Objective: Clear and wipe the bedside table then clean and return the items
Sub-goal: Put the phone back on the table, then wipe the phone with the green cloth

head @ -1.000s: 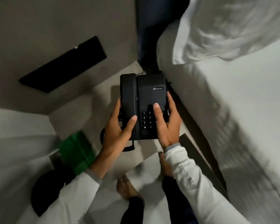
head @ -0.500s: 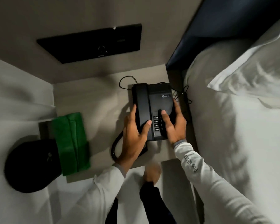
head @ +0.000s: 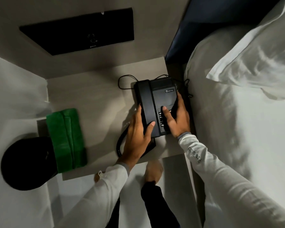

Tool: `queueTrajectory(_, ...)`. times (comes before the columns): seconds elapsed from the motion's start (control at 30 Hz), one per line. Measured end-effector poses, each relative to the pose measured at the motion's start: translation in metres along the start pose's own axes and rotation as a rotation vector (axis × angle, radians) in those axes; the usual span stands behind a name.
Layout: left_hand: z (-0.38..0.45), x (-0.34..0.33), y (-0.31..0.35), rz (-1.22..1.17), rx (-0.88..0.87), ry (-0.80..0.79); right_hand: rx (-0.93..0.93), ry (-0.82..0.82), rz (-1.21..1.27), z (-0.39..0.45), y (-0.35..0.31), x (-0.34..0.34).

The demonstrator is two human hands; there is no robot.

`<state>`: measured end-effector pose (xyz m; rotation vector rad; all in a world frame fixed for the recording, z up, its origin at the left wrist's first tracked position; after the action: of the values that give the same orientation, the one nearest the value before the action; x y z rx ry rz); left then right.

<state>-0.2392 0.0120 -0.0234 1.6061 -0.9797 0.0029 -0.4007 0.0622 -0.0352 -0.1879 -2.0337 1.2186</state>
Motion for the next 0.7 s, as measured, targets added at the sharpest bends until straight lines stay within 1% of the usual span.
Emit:
queueTrajectory(0.13,0.0,0.006,0.003,0.119,-0.052,-0.012,-0.006,-0.027,-0.032,0.002,-0.002,0.0)
queueTrajectory(0.2,0.001,0.014,0.002,0.173,-0.089,-0.004,0.009,0.033,-0.068,-0.002,-0.008,0.0)
queueTrajectory(0.33,-0.007,0.059,-0.003,0.285,-0.123,0.09,0.167,0.23,-0.306,-0.024,-0.041,-0.006)
queueTrajectory(0.4,-0.013,0.098,-0.018,0.381,-0.125,0.195,0.291,0.237,-0.391,-0.036,-0.065,-0.022)
queueTrajectory(0.5,-0.024,0.162,-0.056,0.563,-0.055,0.342,0.448,0.126,-0.413,-0.053,-0.097,-0.062)
queueTrajectory(0.57,-0.031,0.198,-0.087,0.53,0.06,0.391,0.496,0.0,-0.367,-0.063,-0.116,-0.096)
queueTrajectory(0.63,-0.037,0.224,-0.12,0.393,0.236,0.385,0.45,-0.172,-0.296,-0.073,-0.128,-0.133)
queueTrajectory(0.7,-0.039,0.238,-0.142,0.269,0.362,0.346,0.295,-0.329,-0.189,-0.082,-0.132,-0.169)
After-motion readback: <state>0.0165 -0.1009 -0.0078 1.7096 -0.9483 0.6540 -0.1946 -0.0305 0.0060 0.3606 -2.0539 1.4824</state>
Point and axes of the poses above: each hand's wrist, its own z-axis towards the middle knuckle, its own x-axis out of the back of the hand, y = z × x, the point moved 3 cm from there along z, towards the middle knuckle
